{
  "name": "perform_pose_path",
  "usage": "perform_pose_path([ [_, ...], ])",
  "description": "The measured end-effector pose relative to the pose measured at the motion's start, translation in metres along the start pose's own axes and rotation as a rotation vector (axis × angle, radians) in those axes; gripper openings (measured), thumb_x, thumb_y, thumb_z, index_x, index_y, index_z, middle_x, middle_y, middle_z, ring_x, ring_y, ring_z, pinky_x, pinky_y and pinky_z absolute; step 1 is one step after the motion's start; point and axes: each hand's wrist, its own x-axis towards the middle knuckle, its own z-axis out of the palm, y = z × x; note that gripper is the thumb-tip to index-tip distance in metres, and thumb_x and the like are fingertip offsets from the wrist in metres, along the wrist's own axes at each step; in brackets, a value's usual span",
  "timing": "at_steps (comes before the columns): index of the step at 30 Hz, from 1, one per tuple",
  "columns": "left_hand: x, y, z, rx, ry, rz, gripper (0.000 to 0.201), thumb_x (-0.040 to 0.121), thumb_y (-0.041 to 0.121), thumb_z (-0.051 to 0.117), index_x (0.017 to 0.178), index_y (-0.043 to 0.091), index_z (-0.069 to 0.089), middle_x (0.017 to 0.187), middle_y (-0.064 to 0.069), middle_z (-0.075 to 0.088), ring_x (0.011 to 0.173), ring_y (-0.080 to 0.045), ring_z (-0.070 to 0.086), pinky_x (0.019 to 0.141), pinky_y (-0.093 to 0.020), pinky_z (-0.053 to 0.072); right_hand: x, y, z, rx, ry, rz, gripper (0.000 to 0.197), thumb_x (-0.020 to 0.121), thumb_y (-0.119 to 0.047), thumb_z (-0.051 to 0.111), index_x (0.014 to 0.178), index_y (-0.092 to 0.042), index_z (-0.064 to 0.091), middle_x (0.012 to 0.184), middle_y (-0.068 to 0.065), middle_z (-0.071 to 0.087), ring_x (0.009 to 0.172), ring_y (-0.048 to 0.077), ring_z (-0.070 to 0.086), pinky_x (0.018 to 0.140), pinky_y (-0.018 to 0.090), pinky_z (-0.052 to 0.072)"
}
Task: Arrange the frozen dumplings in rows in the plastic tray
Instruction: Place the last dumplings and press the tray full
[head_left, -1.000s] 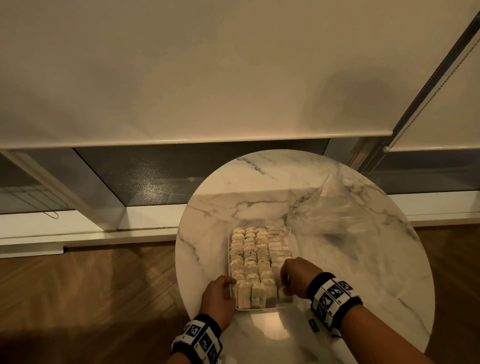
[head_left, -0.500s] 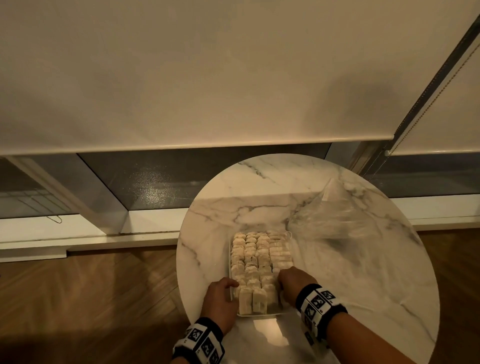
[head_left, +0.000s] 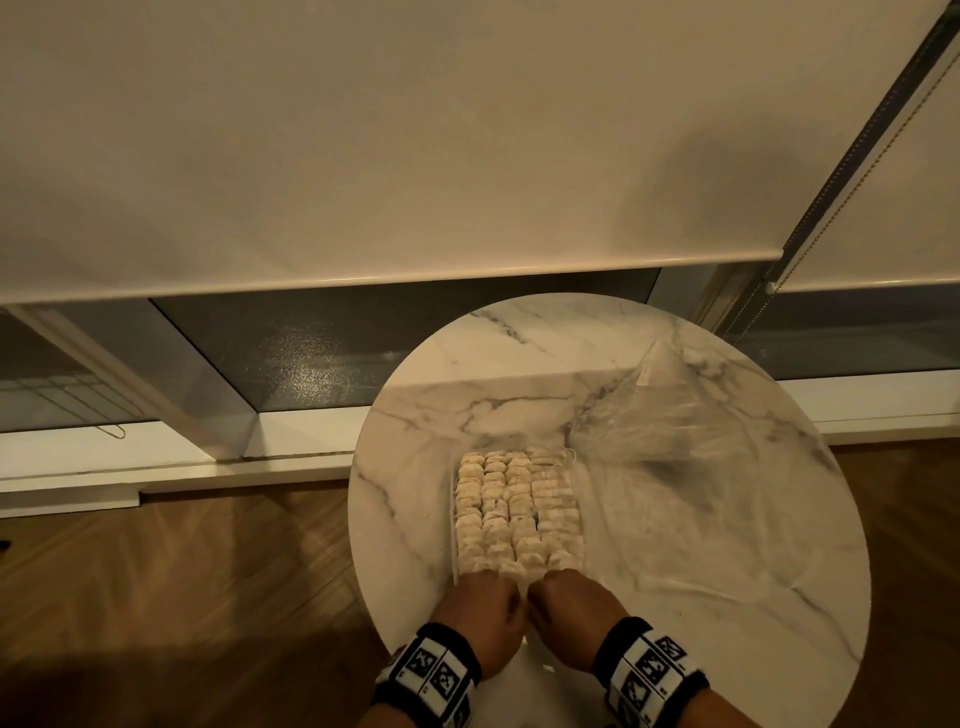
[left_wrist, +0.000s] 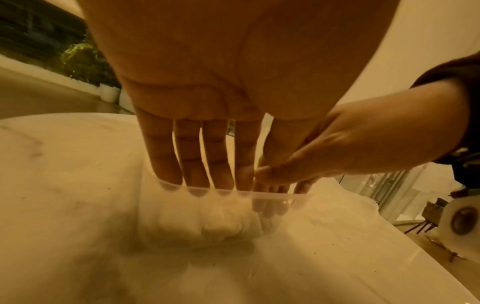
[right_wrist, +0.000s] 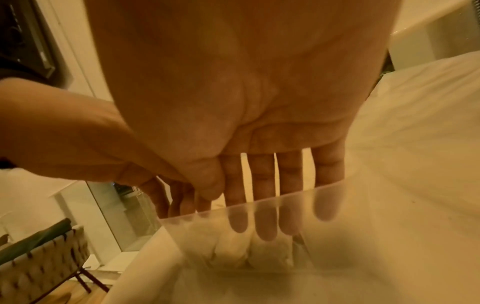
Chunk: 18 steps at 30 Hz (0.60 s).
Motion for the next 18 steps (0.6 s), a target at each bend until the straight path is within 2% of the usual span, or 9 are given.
perform_pose_path([
  [2, 0.002, 0.000, 0.005, 0.000, -0.046, -0.016, 0.041, 0.100, 0.046, 0.037, 0.096, 0.015, 0.065, 0.106, -0.009, 0.065, 0.096, -0.027, 0.061, 0.072, -0.030, 0.040, 0.003, 0.003, 0.006, 0.033, -0.058, 0.008, 0.039, 0.101, -0.038, 0.036, 0.101, -0.010, 0.065, 0.111, 0.014, 0.065, 0.101, 0.033, 0.061, 0.080, 0.036, 0.045],
  [4, 0.004, -0.002, 0.008, -0.012, -0.087, -0.034, 0.042, 0.100, 0.044, 0.036, 0.102, 0.014, 0.066, 0.111, -0.011, 0.064, 0.101, -0.029, 0.060, 0.079, -0.033, 0.044, 0.005, 0.004, 0.009, 0.077, -0.110, 0.017, 0.042, 0.102, -0.039, 0.035, 0.103, -0.009, 0.065, 0.114, 0.015, 0.064, 0.103, 0.033, 0.060, 0.084, 0.036, 0.046],
  [8, 0.006, -0.001, 0.018, 0.005, -0.131, -0.057, 0.044, 0.102, 0.044, 0.030, 0.113, 0.018, 0.063, 0.119, -0.009, 0.063, 0.108, -0.027, 0.059, 0.089, -0.035, 0.046, 0.009, 0.007, 0.011, 0.115, -0.140, 0.022, 0.045, 0.102, -0.039, 0.033, 0.109, -0.009, 0.065, 0.119, 0.016, 0.063, 0.106, 0.033, 0.060, 0.088, 0.035, 0.046],
  [14, 0.009, 0.001, 0.027, 0.023, -0.127, -0.083, 0.048, 0.103, 0.044, 0.023, 0.126, 0.021, 0.059, 0.130, -0.009, 0.060, 0.118, -0.027, 0.055, 0.100, -0.038, 0.043, 0.010, 0.008, 0.009, 0.107, -0.130, 0.001, 0.047, 0.104, -0.039, 0.028, 0.124, -0.010, 0.059, 0.133, 0.016, 0.055, 0.118, 0.033, 0.055, 0.099, 0.037, 0.045],
  [18, 0.011, 0.004, 0.030, 0.055, -0.098, -0.124, 0.048, 0.103, 0.044, 0.022, 0.133, 0.024, 0.052, 0.133, -0.009, 0.057, 0.120, -0.027, 0.053, 0.102, -0.039, 0.041, 0.008, 0.009, 0.008, 0.110, -0.129, -0.023, 0.049, 0.105, -0.039, 0.026, 0.140, -0.014, 0.049, 0.149, 0.013, 0.042, 0.129, 0.032, 0.048, 0.108, 0.037, 0.040],
])
